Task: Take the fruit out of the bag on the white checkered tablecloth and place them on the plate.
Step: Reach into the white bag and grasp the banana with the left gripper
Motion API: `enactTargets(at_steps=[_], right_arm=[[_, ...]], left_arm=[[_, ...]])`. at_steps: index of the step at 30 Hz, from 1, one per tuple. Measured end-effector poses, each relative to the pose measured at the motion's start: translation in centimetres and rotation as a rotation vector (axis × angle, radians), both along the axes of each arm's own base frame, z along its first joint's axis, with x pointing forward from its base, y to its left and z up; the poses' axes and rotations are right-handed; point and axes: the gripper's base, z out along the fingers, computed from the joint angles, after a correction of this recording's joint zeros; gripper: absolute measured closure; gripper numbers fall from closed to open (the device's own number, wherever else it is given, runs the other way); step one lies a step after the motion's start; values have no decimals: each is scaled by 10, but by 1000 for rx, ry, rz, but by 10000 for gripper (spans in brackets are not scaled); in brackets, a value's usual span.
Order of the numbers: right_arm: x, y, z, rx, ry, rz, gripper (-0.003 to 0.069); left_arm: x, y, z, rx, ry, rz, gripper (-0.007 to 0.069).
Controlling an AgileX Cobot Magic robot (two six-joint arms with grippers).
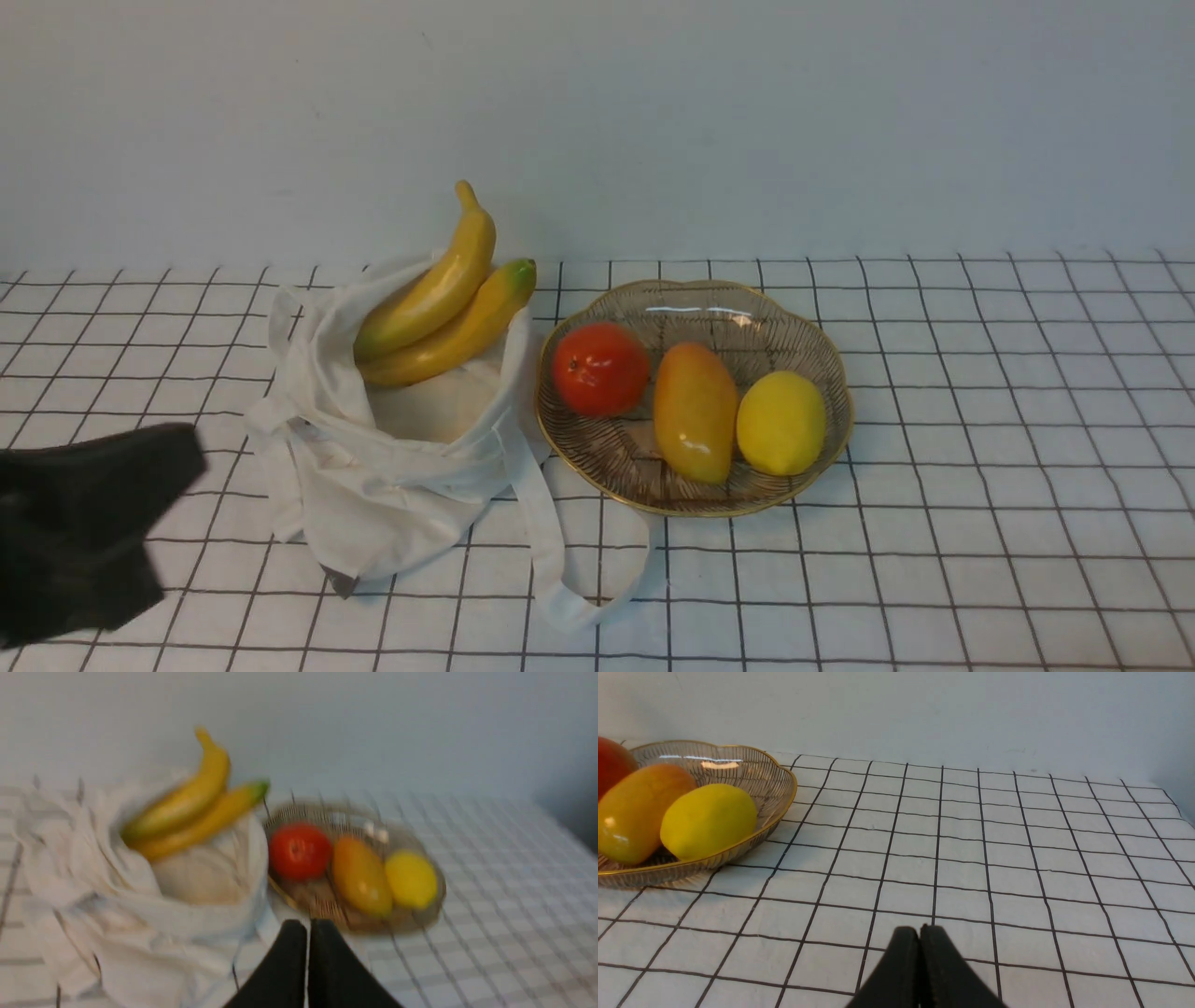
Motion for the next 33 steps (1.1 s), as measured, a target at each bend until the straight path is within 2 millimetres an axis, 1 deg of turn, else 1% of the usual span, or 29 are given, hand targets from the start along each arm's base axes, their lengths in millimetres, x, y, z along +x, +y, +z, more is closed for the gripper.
enactTargets(at_steps=[2, 4, 5, 6, 8, 9, 10, 11, 12, 13, 14, 15, 16, 18, 20, 21, 22, 23, 24, 25, 26, 28, 29, 30, 32, 33], right_arm=[[0, 0, 0, 0, 0, 0, 673], [0, 0, 0, 0, 0, 0, 673], [0, 0, 0, 0, 0, 0, 673], [0, 0, 0, 0, 0, 0, 673], [0, 0, 0, 0, 0, 0, 673], [0, 0, 0, 0, 0, 0, 673], [0, 0, 0, 0, 0, 0, 673], [0, 0, 0, 0, 0, 0, 673], [0, 0, 0, 0, 0, 0, 673], [0, 0, 0, 0, 0, 0, 673], [0, 0, 0, 0, 0, 0, 673], [0, 0, 0, 0, 0, 0, 673], [0, 0, 0, 0, 0, 0, 673], [0, 0, 0, 0, 0, 0, 673], [0, 0, 0, 0, 0, 0, 673], [0, 0, 0, 0, 0, 0, 673], [0, 0, 0, 0, 0, 0, 673], [0, 0, 0, 1, 0, 0, 673], [0, 0, 0, 2, 0, 0, 673], [0, 0, 0, 2, 0, 0, 673], [0, 0, 0, 4, 0, -1, 673], [0, 0, 0, 4, 0, -1, 673], [0, 0, 0, 4, 0, -1, 673], [0, 0, 0, 4, 0, -1, 673], [0, 0, 0, 4, 0, -1, 673], [0, 0, 0, 4, 0, -1, 673]], left_arm=[[29, -3, 2, 91, 153, -59, 632], [56, -3, -2, 145, 256, -67, 632], [61, -3, -2, 155, 273, -66, 632], [84, -2, -1, 195, 311, -59, 632], [112, -3, -3, 224, 337, -62, 632], [121, -4, -3, 230, 340, -67, 632], [136, -6, -4, 239, 330, -80, 632], [144, -9, -4, 240, 324, -90, 632], [145, -9, -4, 244, 320, -94, 632], [160, -16, -5, 267, 285, -136, 632], [169, -22, -5, 286, 262, -167, 632], [172, -23, -6, 288, 259, -173, 632], [184, -32, -8, 323, 220, -222, 632], [199, -46, -14, 361, 175, -278, 624], [210, -58, -20, 380, 149, -307, 605], [219, -67, -25, 393, 123, -319, 579], [221, -70, -28, 395, 118, -321, 570], [229, -76, -34, 401, 104, -318, 543], [239, -83, -42, 408, 90, -311, 491], [244, -86, -47, 411, 88, -305, 475], [253, -89, -53, 416, 70, -287, 408], [266, -92, -62, 421, 56, -262, 344], [269, -93, -66, 423, 59, -260, 309], [276, -95, -70, 426, 49, -247, 258], [287, -97, -80, 429, 52, -238, 199], [294, -99, -83, 429, 48, -234, 155]])
